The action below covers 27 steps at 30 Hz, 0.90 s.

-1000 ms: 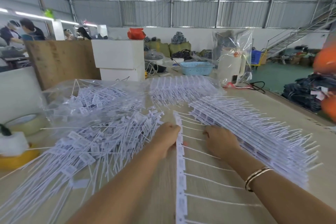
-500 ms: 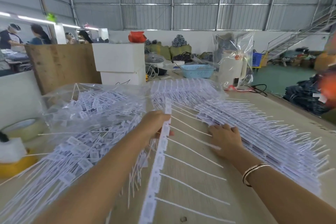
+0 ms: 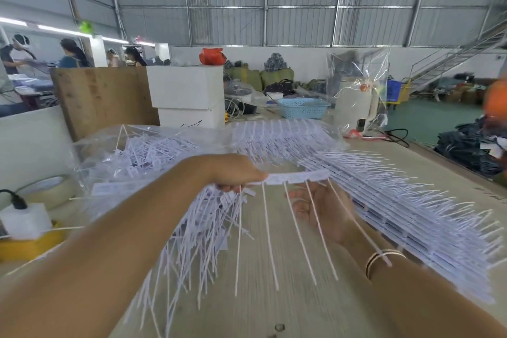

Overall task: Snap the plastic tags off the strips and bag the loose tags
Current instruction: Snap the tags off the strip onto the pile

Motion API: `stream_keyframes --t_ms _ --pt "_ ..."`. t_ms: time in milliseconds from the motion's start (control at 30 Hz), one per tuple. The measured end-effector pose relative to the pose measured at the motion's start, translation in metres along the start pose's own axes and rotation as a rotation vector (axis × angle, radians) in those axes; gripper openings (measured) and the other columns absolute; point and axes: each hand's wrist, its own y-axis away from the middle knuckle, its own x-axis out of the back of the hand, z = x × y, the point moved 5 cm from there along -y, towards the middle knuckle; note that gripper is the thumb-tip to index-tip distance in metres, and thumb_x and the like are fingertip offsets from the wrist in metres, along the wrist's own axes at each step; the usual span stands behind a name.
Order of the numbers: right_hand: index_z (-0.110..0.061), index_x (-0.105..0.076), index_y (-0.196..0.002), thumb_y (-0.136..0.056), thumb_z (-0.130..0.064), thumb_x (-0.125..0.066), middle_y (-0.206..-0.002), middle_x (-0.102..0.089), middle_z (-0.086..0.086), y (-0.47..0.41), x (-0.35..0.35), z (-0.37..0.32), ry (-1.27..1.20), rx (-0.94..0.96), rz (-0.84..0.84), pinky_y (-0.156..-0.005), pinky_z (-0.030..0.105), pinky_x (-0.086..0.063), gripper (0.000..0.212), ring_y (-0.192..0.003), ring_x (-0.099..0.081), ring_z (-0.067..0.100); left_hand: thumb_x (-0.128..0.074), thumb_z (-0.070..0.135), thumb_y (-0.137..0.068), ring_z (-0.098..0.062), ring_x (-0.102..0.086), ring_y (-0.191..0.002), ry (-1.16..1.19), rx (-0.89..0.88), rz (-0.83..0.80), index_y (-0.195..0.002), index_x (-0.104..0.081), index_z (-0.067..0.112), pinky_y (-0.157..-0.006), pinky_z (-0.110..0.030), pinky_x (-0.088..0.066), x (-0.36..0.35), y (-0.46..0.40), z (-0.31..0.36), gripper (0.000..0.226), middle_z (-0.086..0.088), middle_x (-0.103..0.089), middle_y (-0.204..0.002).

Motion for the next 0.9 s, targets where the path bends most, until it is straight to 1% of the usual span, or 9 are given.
stream_keyframes --t_ms 133,267,333,400,500,600,733,800,900 --pt "0.004 -0.062 -0.103 -0.094 -0.063 -0.02 -0.069 -0.062 0.022 -0.003 -0.002 0.014 0.093 -0.048 0.059 -0.048 0.025 -0.042 0.08 -0.044 -0.054 0.023 -0.029 0.042 -0.101 -0.021 -0.053 -0.066 -0.441 0.071 0.107 -0.082 -0.054 0.013 -0.074 -0.032 -0.045 -0.024 -0.002 -0.017 0.042 -0.008 -0.056 -0.079" --pt "-0.005 -0.063 -0.092 -0.098 -0.035 -0.039 -0.055 -0.061 0.007 -0.002 -0.005 0.016 0.31 0.093 0.185 -0.043 0.022 -0.034 0.039 -0.052 -0.046 0.019 -0.033 0.029 -0.099 -0.025 -0.055 -0.093 -0.553 0.037 0.431 -0.105 -0.047 0.014 -0.082 -0.037 -0.039 -0.045 -0.008 -0.009 0.021 -0.005 -0.059 -0.108" --pt "-0.007 -0.066 -0.097 -0.1 -0.033 -0.037 -0.063 -0.063 0.008 0.0 -0.009 0.019 0.364 0.121 0.144 -0.045 0.02 -0.036 0.039 -0.053 -0.048 0.017 -0.033 0.028 -0.098 -0.024 -0.055 -0.104 -0.48 -0.025 0.566 -0.112 -0.051 0.017 -0.086 -0.038 -0.037 -0.059 -0.014 0.004 0.026 -0.003 -0.06 -0.113" --pt "-0.008 -0.066 -0.106 -0.101 -0.033 -0.034 -0.069 -0.061 0.008 0.002 -0.011 0.021 0.381 0.137 0.115 -0.048 0.022 -0.036 0.041 -0.052 -0.049 0.014 -0.03 0.033 -0.099 -0.024 -0.057 -0.1 -0.342 -0.041 0.613 -0.102 -0.054 0.017 -0.085 -0.037 -0.036 -0.071 -0.022 0.017 0.029 -0.003 -0.062 -0.106" --pt "-0.012 -0.063 -0.094 -0.101 -0.034 -0.038 -0.061 -0.057 0.002 0.006 -0.007 0.02 0.502 0.163 0.166 -0.047 0.022 -0.036 0.034 -0.048 -0.046 0.012 -0.03 0.041 -0.099 -0.019 -0.056 -0.074 -0.154 -0.03 0.661 -0.073 -0.041 0.019 -0.081 -0.037 -0.036 -0.083 -0.029 0.024 0.036 0.005 -0.055 -0.073" --pt "-0.013 -0.056 -0.082 -0.096 -0.03 -0.051 -0.058 -0.052 -0.002 0.013 0.003 0.01 0.694 0.24 0.209 -0.051 0.022 -0.036 0.023 -0.051 -0.045 0.013 -0.035 0.041 -0.099 -0.009 -0.04 -0.052 -0.065 -0.056 0.773 -0.062 -0.031 0.025 -0.078 -0.035 -0.035 -0.09 -0.024 0.019 0.04 0.007 -0.041 -0.056" --pt "-0.009 -0.057 -0.067 -0.092 -0.029 -0.058 -0.059 -0.05 0.002 0.016 -0.003 0.008 0.818 0.216 0.061 -0.062 0.031 -0.034 0.032 -0.061 -0.044 0.018 -0.039 0.027 -0.097 -0.013 -0.043 -0.056 -0.024 -0.096 0.764 -0.066 -0.037 0.026 -0.073 -0.034 -0.035 -0.097 -0.024 0.013 0.031 0.008 -0.042 -0.055" --pt "-0.008 -0.058 -0.069 -0.092 -0.03 -0.058 -0.06 -0.051 0.0 0.018 -0.007 0.007 0.849 0.226 0.007 -0.062 0.027 -0.035 0.033 -0.06 -0.045 0.014 -0.043 0.025 -0.096 -0.014 -0.052 -0.062 0.127 -0.146 0.726 -0.083 -0.048 0.029 -0.067 -0.031 -0.035 -0.099 -0.024 0.013 0.015 0.01 -0.053 -0.062" --pt "-0.019 -0.06 -0.066 -0.092 -0.028 -0.059 -0.061 -0.053 -0.004 0.022 -0.009 0.006 0.863 0.231 -0.046 -0.061 0.024 -0.036 0.028 -0.059 -0.047 0.009 -0.053 0.023 -0.093 0.003 -0.053 -0.063 0.394 -0.185 0.716 -0.088 -0.057 0.033 -0.058 -0.011 -0.035 -0.097 -0.021 0.007 0.012 0.016 -0.061 -0.067"
